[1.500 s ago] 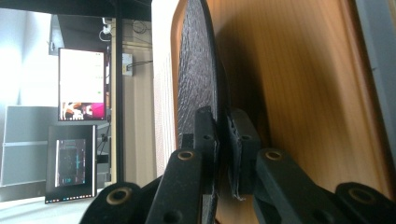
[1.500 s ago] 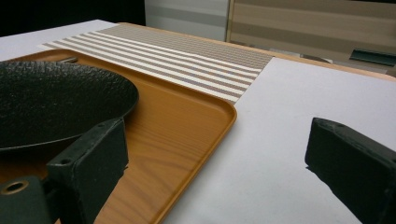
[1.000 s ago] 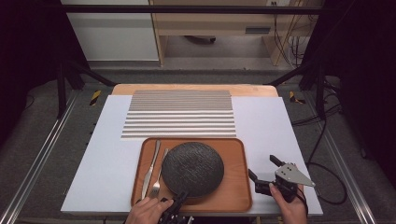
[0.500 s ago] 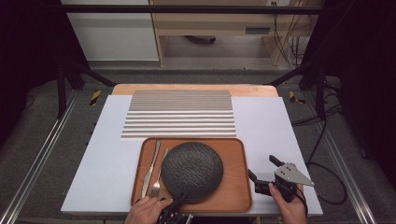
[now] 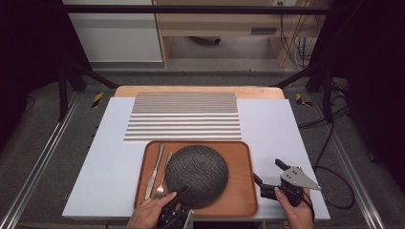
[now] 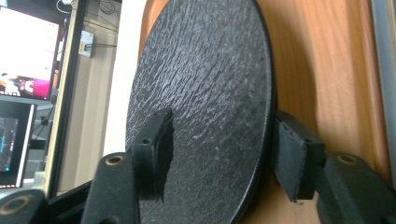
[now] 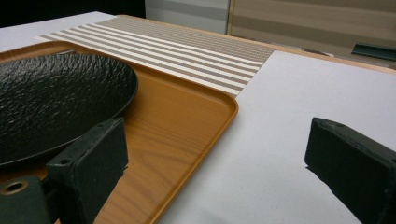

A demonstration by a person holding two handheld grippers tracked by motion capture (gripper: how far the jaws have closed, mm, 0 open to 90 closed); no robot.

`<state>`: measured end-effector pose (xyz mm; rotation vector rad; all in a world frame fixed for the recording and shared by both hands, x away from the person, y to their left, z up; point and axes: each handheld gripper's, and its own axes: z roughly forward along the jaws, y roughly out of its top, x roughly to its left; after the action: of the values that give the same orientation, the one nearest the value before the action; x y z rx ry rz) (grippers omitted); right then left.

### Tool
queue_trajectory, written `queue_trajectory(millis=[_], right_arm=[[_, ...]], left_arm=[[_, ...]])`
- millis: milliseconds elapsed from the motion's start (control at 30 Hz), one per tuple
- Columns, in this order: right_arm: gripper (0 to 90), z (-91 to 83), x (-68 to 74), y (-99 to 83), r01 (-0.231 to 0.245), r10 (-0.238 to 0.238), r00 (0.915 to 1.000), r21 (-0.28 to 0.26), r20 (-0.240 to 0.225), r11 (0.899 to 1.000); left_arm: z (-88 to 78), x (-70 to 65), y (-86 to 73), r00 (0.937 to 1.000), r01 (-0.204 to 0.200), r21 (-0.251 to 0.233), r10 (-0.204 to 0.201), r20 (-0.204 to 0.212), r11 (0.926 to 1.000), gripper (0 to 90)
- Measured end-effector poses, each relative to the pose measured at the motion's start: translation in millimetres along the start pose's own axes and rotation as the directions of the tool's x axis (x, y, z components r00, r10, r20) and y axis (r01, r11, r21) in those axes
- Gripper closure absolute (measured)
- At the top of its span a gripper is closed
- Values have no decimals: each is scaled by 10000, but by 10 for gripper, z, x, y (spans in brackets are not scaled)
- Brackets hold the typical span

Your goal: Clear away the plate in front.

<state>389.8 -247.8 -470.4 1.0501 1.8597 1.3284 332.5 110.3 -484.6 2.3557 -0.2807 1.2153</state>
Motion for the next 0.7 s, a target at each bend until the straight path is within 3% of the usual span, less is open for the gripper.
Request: queue_trajectory(millis=[267, 400, 500, 533, 633, 700], right_arm=[[61, 8, 4, -2, 51, -51, 10000, 47, -9, 10000], [61, 8, 5, -3, 62, -62, 10000, 61, 0, 10000], [61, 9, 6, -3, 72, -72, 10000, 67, 5, 10000], [61, 10, 8, -3, 64, -64, 10000, 77, 3, 9999], [61, 11, 10, -3, 71, -71, 10000, 88, -3, 9999], [61, 12, 11, -3, 66, -66, 10000, 86, -14, 9999]], left_arm=[[-49, 86, 23, 9946, 1030, -761, -1017, 208, 9918, 269], [-80, 134, 51, 9858, 1675, -1411, -1645, 331, 9757, 212], [-80, 165, 46, 9721, 2345, -1693, -2305, 428, 9573, 185], [-79, 182, 35, 9634, 2682, -1820, -2636, 492, 9460, 181], [-92, 235, 5, 9456, 3251, -1997, -3212, 524, 9244, 168], [-106, 261, -14, 9365, 3480, -2074, -3492, 322, 9143, 157]])
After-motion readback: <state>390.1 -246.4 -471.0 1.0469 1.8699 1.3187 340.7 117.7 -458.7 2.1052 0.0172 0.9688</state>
